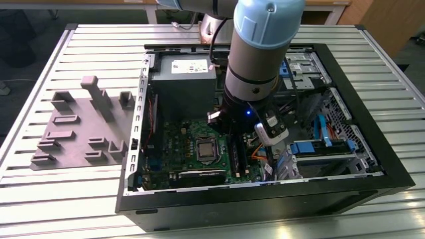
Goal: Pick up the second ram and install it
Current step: 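Insert the second ram into the second slot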
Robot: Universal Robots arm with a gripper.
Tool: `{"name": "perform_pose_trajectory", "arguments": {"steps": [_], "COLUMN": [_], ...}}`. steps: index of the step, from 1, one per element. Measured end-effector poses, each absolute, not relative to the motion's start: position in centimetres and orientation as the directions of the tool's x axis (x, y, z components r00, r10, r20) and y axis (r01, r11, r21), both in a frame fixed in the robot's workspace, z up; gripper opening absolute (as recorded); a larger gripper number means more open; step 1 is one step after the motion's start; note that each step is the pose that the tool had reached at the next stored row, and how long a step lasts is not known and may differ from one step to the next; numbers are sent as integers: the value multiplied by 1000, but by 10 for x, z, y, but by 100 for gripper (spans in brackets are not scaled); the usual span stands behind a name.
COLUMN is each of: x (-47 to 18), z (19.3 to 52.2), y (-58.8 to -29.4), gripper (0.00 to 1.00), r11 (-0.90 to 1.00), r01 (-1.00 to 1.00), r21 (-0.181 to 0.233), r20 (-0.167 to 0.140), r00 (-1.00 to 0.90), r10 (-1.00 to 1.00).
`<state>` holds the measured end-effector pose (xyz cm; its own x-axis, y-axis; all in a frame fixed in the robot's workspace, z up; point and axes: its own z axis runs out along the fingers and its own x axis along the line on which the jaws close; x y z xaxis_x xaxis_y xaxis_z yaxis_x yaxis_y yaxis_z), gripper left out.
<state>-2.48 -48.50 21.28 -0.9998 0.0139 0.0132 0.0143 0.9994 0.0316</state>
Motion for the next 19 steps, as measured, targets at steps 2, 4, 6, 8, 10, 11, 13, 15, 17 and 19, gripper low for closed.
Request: {"name": "perform_pose_trajectory", "arguments": {"steps": [2,4,6,8,10,11,13,15,17,19], "x": [-25,-25,-25,-25,-25,-25,-25,-25,-25,-25], "z": [213,213,212,211,210,210,210,211,213,215], "y": [-485,-485,-485,-485,-485,-485,-485,-485,-485,-485], "gripper": [15,15,15,15,15,15,15,15,15,15], "r11": [999,999,999,999,999,999,999,999,999,999], "r01": [18,28,34,34,34,34,34,34,34,34], "r21": [32,31,32,32,31,31,31,32,32,32], "r20": [13,13,13,13,13,13,13,13,13,13], "r00": [-1000,-1000,-999,-999,-999,-999,-999,-999,-999,-999], "r10": [18,28,33,34,34,34,34,34,34,34]}}
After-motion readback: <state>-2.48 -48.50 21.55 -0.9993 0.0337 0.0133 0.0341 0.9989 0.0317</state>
